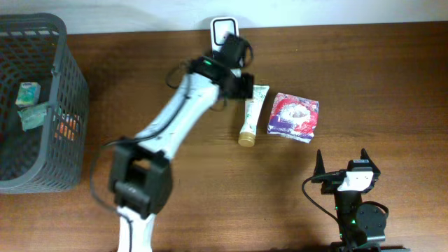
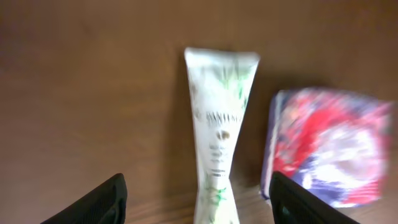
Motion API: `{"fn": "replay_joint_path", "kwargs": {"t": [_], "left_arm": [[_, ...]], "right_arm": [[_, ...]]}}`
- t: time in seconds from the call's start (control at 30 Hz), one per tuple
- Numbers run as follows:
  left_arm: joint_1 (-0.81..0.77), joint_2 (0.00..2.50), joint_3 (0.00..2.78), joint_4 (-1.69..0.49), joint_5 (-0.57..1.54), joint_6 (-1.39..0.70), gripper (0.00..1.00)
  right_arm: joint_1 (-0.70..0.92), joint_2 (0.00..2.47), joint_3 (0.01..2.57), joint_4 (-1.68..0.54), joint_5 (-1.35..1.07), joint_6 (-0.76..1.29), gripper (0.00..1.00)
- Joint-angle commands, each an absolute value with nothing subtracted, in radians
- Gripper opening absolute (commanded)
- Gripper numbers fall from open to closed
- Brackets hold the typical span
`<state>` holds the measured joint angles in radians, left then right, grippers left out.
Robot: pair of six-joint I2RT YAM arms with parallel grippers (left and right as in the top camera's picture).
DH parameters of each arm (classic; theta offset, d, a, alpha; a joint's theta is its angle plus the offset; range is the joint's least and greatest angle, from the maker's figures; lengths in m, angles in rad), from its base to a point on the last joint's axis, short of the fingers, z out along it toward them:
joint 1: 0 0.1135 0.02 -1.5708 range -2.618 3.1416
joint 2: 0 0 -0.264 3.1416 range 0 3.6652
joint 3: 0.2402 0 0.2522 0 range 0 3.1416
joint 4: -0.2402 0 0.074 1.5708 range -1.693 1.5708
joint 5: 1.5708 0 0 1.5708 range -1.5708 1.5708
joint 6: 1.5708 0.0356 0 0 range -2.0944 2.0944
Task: Scan the item barcode
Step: 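Place the Pantene tube beside the floral package and release, then grasp the small orange box in the basket with the left gripper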
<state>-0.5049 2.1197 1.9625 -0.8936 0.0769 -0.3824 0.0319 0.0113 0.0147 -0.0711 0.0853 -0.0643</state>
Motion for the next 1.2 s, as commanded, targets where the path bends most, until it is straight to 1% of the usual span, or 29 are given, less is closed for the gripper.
{"fn": "replay_joint_path", "kwargs": {"t": [0.0,0.07,0.1,0.13,0.17,0.23,0.3,0.37,0.4,0.43,0.47,0.5,0.57,0.6,0.63,0.7,0.77,0.83,0.87,0.93,1.0,1.17], "left_arm": [[-0.411,1.892,2.041,-0.894,-0.068,-0.319,0.72],[-0.327,1.784,2.044,-0.886,-0.169,-0.319,0.75],[-0.280,1.738,2.044,-0.878,-0.207,-0.319,0.81],[-0.215,1.687,2.044,-0.860,-0.259,-0.319,0.90],[-0.164,1.656,2.044,-0.846,-0.302,-0.319,0.93],[-0.052,1.615,2.044,-0.819,-0.391,-0.319,0.93],[0.108,1.613,2.044,-0.814,-0.443,-0.319,0.93],[0.217,1.637,2.044,-0.833,-0.442,-0.319,0.94],[0.307,1.672,2.044,-0.866,-0.442,-0.319,0.94],[0.337,1.688,2.044,-0.883,-0.442,-0.319,0.92],[0.373,1.710,2.044,-0.913,-0.442,-0.319,0.89],[0.424,1.746,2.044,-0.958,-0.425,-0.282,0.87],[0.476,1.797,2.044,-0.994,-0.334,-0.155,0.89],[0.507,1.835,2.044,-1.015,-0.252,-0.069,0.91],[0.533,1.869,2.044,-1.030,-0.195,-0.044,0.95],[0.579,1.926,2.044,-1.068,-0.125,-0.043,0.97],[0.620,1.987,2.044,-1.114,-0.096,-0.025,0.96],[0.643,2.038,2.044,-1.159,-0.060,0.068,0.95],[0.654,2.067,2.043,-1.184,-0.016,0.115,0.93],[0.666,2.118,2.043,-1.210,0.148,0.179,0.92],[0.665,2.167,2.043,-1.225,0.222,0.224,0.92],[0.663,2.251,2.043,-1.247,0.221,0.227,0.87]], "right_arm": [[0.026,0.004,0.006,-0.074,0.087,-0.071,0.99],[0.026,0.004,0.006,-0.074,0.087,-0.071,0.99],[0.026,0.004,0.006,-0.074,0.087,-0.071,0.99],[0.026,0.004,0.006,-0.074,0.087,-0.071,0.99],[0.026,0.004,0.006,-0.074,0.087,-0.071,0.99],[0.026,0.004,0.006,-0.074,0.087,-0.071,0.99],[0.026,0.004,0.006,-0.074,0.087,-0.071,0.99],[0.026,0.004,0.006,-0.074,0.087,-0.071,0.99],[0.026,0.004,0.006,-0.074,0.087,-0.071,0.99],[0.026,0.004,0.006,-0.074,0.087,-0.071,0.99],[0.026,0.004,0.006,-0.074,0.087,-0.071,0.99],[0.026,0.004,0.006,-0.074,0.087,-0.071,0.99],[0.026,0.004,0.006,-0.074,0.087,-0.071,0.99],[0.026,0.004,0.006,-0.074,0.087,-0.071,0.99],[0.026,0.004,0.006,-0.074,0.087,-0.071,0.99],[0.026,0.004,0.006,-0.074,0.087,-0.071,0.99],[0.026,0.004,0.006,-0.075,0.087,-0.071,0.99],[0.026,0.004,0.006,-0.074,0.087,-0.071,0.99],[0.026,0.004,0.006,-0.074,0.087,-0.071,0.99],[0.026,0.004,0.006,-0.075,0.087,-0.071,0.99],[0.026,0.004,0.006,-0.074,0.087,-0.071,0.99],[0.026,0.004,0.006,-0.074,0.087,-0.071,0.99]]}}
